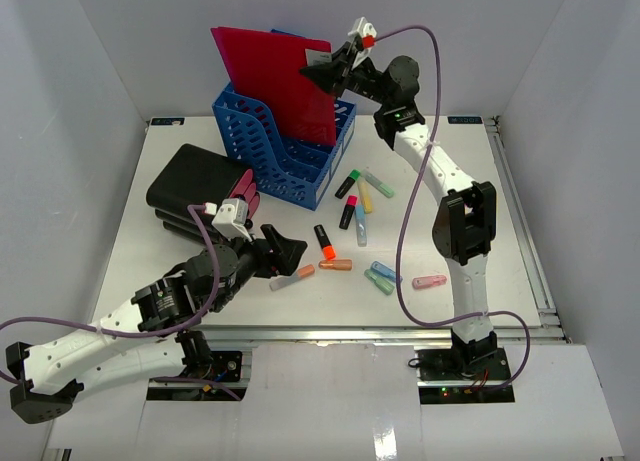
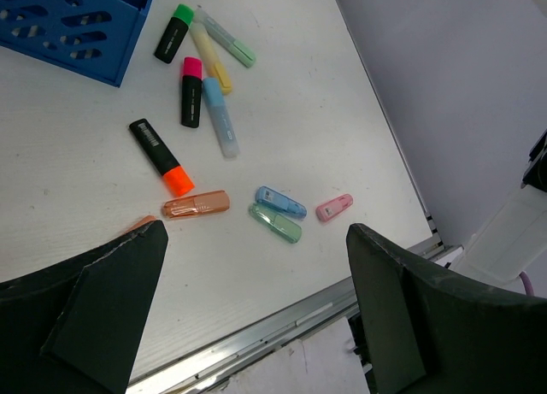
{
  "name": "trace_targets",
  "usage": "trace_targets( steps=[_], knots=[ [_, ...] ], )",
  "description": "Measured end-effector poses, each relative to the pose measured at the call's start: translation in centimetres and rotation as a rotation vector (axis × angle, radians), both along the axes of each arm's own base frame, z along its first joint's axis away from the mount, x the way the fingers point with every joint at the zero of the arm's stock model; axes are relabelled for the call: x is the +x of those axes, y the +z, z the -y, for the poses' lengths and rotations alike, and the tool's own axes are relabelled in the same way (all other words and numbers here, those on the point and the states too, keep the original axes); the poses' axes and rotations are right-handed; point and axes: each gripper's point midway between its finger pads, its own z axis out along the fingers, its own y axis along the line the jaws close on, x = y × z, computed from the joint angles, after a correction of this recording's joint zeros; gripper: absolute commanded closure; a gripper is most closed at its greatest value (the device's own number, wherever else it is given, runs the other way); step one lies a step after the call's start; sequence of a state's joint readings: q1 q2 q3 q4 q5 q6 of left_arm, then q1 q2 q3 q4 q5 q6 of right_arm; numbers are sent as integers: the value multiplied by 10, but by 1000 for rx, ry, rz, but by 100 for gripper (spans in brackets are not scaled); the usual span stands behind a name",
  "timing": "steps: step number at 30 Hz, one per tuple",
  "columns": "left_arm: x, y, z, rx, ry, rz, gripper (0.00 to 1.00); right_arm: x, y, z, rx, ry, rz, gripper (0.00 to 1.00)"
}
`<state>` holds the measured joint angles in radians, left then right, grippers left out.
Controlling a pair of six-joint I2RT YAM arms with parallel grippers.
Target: Organize the desk
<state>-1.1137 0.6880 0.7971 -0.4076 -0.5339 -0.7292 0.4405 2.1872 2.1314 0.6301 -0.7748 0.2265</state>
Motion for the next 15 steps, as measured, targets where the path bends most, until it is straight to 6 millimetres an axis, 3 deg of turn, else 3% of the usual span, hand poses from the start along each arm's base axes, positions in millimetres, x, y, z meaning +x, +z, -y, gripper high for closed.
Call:
trace_targets(
  steps=[6, 13, 15],
  knots=[
    [0, 0, 0, -1, 0, 1, 2, -7, 6, 2, 86, 35, -20, 92],
    [0, 1, 0, -3, 0, 1, 2, -3, -41, 0, 98, 42, -104, 92],
    [0, 1, 0, -4, 0, 2, 2, -4, -41, 1, 107, 43, -86, 92]
  ],
)
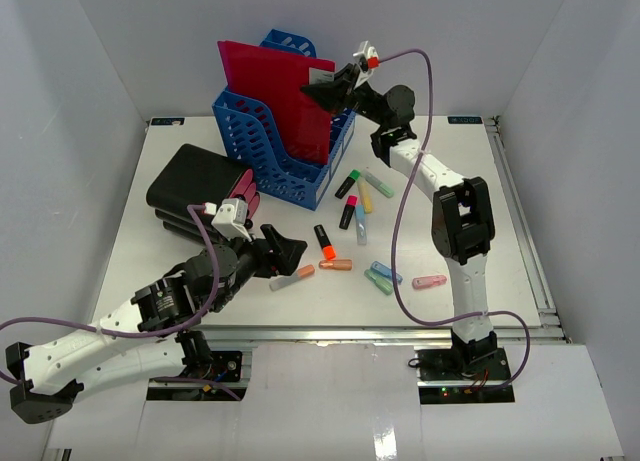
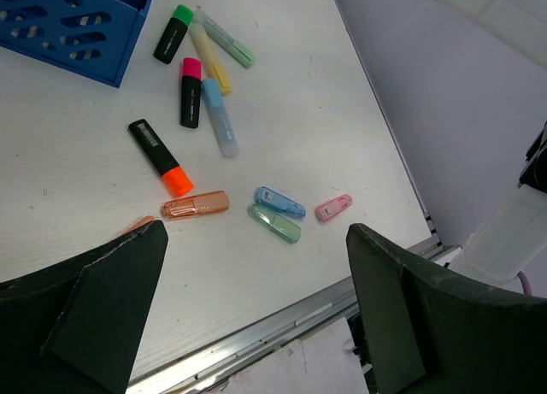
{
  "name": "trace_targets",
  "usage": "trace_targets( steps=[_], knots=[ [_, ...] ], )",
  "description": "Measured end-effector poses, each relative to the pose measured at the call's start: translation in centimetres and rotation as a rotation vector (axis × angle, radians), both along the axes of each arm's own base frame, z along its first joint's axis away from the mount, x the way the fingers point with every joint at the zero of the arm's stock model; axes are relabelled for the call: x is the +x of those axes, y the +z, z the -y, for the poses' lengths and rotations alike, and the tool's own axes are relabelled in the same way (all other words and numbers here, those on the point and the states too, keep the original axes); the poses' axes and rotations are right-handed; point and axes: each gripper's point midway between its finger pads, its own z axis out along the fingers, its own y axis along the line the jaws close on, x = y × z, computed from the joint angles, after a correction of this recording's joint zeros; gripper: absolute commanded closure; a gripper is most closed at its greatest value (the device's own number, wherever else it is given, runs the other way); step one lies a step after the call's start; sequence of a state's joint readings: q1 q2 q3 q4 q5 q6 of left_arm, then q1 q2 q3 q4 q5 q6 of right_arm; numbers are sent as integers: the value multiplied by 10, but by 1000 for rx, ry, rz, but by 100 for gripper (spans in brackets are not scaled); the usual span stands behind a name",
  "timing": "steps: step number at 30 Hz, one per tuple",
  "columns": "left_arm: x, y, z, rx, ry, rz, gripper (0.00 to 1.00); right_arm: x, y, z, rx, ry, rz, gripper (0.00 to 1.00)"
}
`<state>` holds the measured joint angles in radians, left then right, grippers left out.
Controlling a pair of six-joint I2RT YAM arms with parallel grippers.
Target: Organize the desk
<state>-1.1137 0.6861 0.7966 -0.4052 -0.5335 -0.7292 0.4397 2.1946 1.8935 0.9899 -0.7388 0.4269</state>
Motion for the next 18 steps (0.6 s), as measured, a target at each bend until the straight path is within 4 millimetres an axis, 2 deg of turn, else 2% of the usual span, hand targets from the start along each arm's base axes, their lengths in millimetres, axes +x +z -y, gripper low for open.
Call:
trace_targets(
  steps=[18],
  knots=[
    [1, 0, 4, -3, -5, 0, 2, 9, -1, -2, 36, -16, 32, 92]
  ],
)
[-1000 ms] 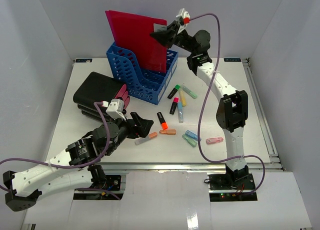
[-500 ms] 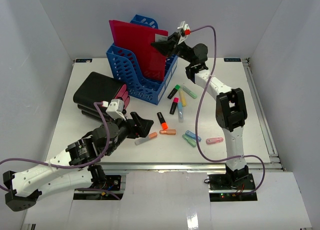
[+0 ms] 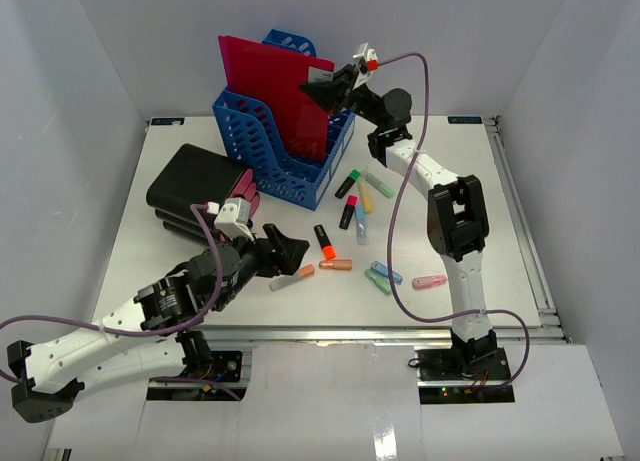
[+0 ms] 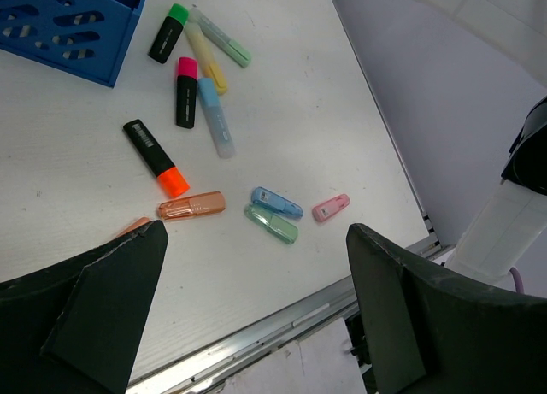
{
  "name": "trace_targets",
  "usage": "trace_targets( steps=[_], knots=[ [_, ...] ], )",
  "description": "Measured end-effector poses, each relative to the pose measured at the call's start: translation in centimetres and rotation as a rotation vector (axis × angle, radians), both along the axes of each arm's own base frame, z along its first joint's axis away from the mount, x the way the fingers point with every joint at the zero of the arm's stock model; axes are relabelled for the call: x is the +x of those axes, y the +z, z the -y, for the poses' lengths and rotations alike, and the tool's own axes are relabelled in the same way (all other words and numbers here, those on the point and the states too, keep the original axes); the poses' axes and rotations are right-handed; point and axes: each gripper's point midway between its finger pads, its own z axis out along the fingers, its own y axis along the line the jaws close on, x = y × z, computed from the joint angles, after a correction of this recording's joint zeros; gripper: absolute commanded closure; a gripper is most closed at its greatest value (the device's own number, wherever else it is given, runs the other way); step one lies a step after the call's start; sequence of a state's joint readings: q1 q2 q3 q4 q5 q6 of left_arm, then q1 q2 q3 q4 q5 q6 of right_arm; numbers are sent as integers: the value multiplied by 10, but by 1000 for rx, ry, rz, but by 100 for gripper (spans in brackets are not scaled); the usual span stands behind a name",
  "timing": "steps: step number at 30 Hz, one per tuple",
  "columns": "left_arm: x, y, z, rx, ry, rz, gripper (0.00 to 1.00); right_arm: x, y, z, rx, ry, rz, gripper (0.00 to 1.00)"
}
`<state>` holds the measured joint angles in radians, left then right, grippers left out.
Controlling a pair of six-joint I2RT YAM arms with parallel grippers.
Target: Organize the desk
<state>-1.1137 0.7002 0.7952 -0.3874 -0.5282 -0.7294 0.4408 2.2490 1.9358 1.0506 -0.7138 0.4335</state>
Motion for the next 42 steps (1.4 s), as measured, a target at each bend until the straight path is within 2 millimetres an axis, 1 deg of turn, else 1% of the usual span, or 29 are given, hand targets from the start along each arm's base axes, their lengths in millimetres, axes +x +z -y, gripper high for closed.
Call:
trace_targets(
  steps=[1, 3, 4, 6, 10, 12, 13, 16, 17, 20, 22, 24, 26, 28, 30, 31, 32, 34, 35, 36, 37, 39, 42],
  knots=[
    [0, 0, 0, 0, -1, 0, 2, 0, 0, 0, 1, 0, -2, 91],
    [0, 0, 0, -2, -2, 0, 2, 0, -8, 0, 0, 0, -9, 81],
    [0, 0, 0, -3, -2, 0, 2, -1, -13, 0, -3, 2, -13, 78],
    [0, 0, 1, -3, -2, 0, 2, 0, -28, 0, -16, 3, -39, 71],
    [0, -3, 2, -2, -2, 0, 2, -1, -63, -2, -55, 11, -104, 61],
    [1, -5, 2, 2, -1, -3, 2, -2, -71, -2, -66, 13, -112, 48],
    [1, -6, 3, 2, 1, -5, 3, -2, -73, -2, -72, 12, -112, 45],
    [3, -7, 4, 0, 12, -12, 5, -7, -74, 0, -86, 10, -108, 39],
    [4, -8, 4, -1, 18, -15, 7, -9, -73, 2, -89, 10, -104, 35],
    [8, -13, 5, -3, 49, -34, 11, -16, -55, 7, -92, -3, -70, 23],
    [12, -19, 5, -2, 85, -57, 12, -20, -40, 13, -105, -22, -54, 19],
    [18, -31, 4, 6, 141, -97, 14, -22, -22, 26, -136, -61, -55, 17],
    [24, -49, 4, 29, 210, -157, 17, -23, 4, 53, -169, -123, -48, 12],
    [28, -71, 0, 70, 296, -228, 21, -24, 26, 88, -206, -198, -43, 8],
    [33, -85, -1, 103, 383, -283, 29, -29, 43, 127, -245, -273, -50, 5],
    [35, -90, -1, 108, 423, -308, 30, -32, 51, 147, -261, -318, -38, 5],
    [36, -94, -6, 140, 475, -330, 31, -39, 50, 169, -295, -355, -23, 5],
    [43, -95, -8, 175, 563, -353, 32, -63, 28, 202, -375, -378, -46, 4],
    [47, -94, -9, 190, 606, -361, 32, -73, 16, 215, -408, -388, -50, 4],
    [52, -94, -11, 210, 645, -368, 33, -85, -1, 223, -448, -379, -72, 4],
    [57, -94, -14, 230, 681, -372, 33, -98, -23, 226, -488, -357, -111, 4],
    [68, -95, -25, 266, 758, -384, 34, -121, -62, 224, -542, -291, -195, 4],
    [82, -99, -52, 338, 875, -403, 37, -157, -118, 219, -594, -188, -328, 4]
  ],
)
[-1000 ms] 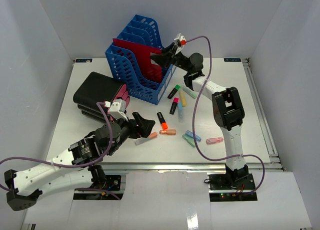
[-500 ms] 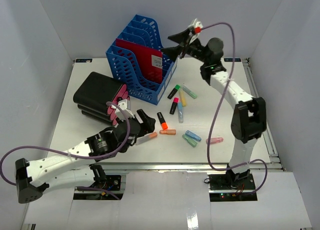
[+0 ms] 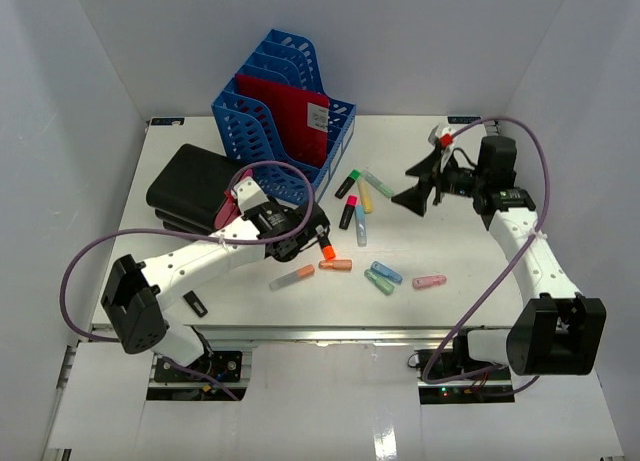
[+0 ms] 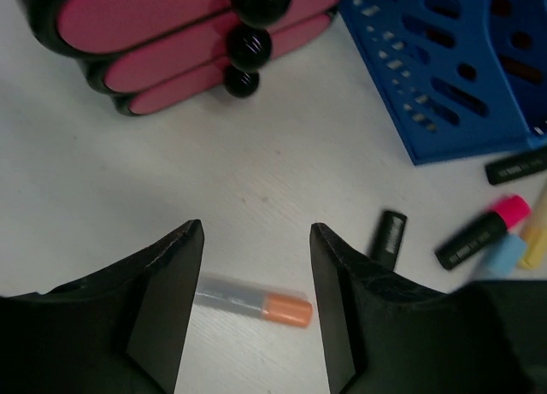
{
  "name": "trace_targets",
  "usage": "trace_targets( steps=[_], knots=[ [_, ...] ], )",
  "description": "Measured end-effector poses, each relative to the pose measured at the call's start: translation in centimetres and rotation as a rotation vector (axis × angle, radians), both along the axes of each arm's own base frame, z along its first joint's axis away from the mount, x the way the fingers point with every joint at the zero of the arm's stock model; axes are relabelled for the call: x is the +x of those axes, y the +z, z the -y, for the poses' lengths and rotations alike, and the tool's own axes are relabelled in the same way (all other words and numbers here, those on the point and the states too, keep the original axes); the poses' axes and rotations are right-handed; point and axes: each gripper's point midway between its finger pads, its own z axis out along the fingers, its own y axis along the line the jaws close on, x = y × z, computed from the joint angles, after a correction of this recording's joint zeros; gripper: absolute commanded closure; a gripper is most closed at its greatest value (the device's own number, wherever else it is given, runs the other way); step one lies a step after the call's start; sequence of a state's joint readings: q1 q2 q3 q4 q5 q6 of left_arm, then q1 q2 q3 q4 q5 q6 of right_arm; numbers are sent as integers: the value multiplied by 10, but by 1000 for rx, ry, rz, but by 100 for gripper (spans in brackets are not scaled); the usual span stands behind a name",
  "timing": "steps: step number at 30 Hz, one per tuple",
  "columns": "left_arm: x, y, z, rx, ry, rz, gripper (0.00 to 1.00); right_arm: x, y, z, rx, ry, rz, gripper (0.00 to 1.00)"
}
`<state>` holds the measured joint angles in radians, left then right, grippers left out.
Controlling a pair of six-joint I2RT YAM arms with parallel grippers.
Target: Organize the desk
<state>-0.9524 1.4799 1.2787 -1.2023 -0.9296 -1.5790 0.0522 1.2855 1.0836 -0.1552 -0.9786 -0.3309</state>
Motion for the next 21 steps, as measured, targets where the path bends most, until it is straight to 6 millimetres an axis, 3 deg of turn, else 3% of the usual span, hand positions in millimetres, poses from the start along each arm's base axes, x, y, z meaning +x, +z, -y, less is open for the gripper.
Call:
trace_targets(
  steps=[4, 7, 15, 21],
  knots=[
    [19, -4, -36, 78, 99, -40, 41, -49, -49, -3, 2, 61, -159, 8],
    [35, -1, -53, 119, 133, -58, 41, -69, -57, -5, 19, 103, -183, 9],
    [80, 4, -53, 171, 115, -67, 37, -91, -74, -4, 27, 136, -173, 8],
    [92, -2, -56, 198, 91, -92, 37, -87, -75, 11, 40, 91, -155, 8]
  ],
)
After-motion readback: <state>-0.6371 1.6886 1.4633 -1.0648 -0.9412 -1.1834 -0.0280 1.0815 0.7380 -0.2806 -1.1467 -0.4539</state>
